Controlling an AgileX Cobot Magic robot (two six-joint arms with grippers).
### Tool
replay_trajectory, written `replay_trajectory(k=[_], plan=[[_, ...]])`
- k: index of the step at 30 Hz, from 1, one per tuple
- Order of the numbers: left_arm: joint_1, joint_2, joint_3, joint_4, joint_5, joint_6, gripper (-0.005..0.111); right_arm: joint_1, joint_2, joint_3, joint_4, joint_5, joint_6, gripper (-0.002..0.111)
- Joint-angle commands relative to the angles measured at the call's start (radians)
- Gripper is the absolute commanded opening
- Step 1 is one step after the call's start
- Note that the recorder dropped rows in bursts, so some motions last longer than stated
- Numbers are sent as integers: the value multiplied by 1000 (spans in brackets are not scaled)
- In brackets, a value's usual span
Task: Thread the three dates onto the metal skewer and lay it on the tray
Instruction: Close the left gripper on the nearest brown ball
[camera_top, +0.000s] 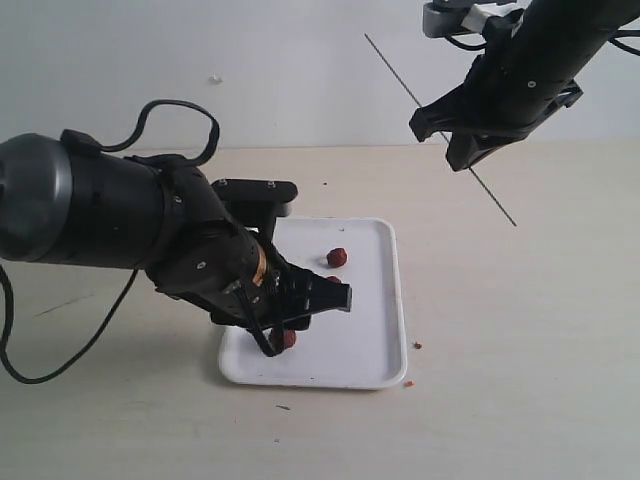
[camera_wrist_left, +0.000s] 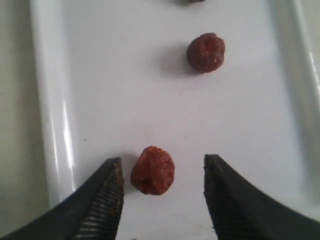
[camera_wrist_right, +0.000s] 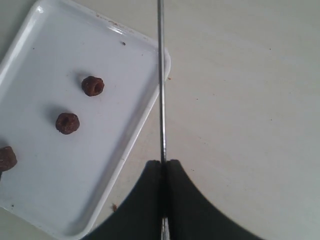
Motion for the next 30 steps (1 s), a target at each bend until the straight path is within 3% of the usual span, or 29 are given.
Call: replay_trajectory(k=[1, 30], plan=[[2, 59, -3, 10, -46, -28, 51, -5, -7, -5, 21, -18, -11, 0], [5, 108, -3, 21, -83, -30, 50, -3, -7, -5, 22, -35, -28, 0]])
